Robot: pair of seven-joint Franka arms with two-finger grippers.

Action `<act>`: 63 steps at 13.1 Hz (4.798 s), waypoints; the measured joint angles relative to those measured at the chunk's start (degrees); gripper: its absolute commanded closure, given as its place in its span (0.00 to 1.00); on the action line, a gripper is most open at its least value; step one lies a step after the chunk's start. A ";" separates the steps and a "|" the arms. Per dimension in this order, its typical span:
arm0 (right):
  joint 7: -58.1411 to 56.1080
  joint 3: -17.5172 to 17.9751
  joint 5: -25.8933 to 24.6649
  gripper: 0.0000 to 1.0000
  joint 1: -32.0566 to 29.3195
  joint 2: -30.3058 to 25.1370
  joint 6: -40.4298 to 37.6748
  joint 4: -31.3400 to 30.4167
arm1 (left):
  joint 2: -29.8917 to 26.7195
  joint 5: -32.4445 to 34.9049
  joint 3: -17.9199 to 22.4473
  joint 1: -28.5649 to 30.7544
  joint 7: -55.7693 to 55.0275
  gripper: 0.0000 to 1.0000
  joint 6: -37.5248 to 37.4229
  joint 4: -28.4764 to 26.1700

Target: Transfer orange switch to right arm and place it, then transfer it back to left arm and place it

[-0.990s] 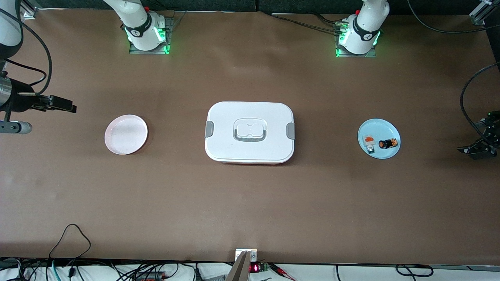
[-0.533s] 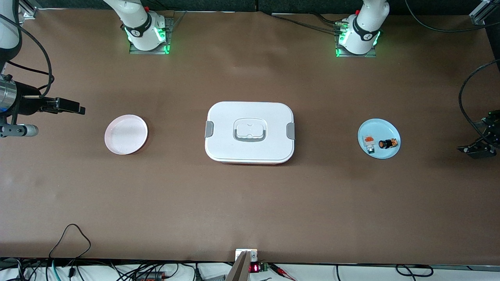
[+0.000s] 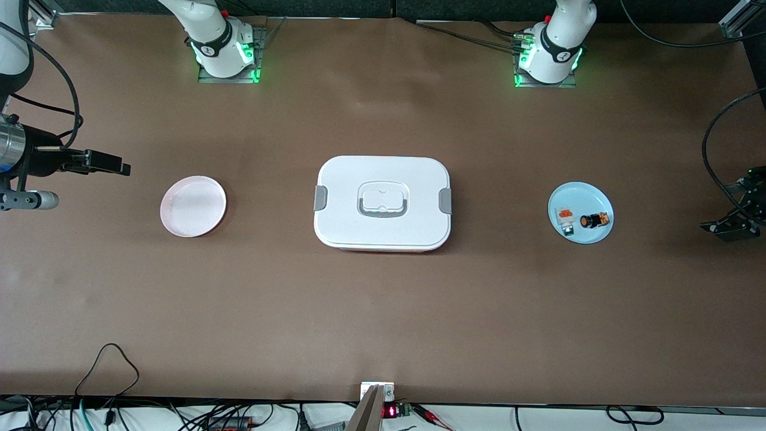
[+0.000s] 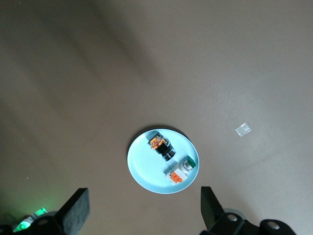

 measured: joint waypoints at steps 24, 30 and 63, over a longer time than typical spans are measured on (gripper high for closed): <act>-0.15 0.10 9.87 0.00 2.18 1.41 -0.89 -0.10 | -5.44 0.01 -0.59 -0.89 -28.99 0.00 17.45 -21.82; -4.08 -0.23 11.63 0.00 1.69 2.75 -1.83 -0.14 | -7.29 0.01 0.76 -0.69 -28.69 0.00 17.82 -21.83; -4.22 -0.45 11.82 0.00 1.43 2.74 -2.34 -0.14 | -10.69 0.01 1.00 -1.04 -22.40 0.00 12.68 -19.86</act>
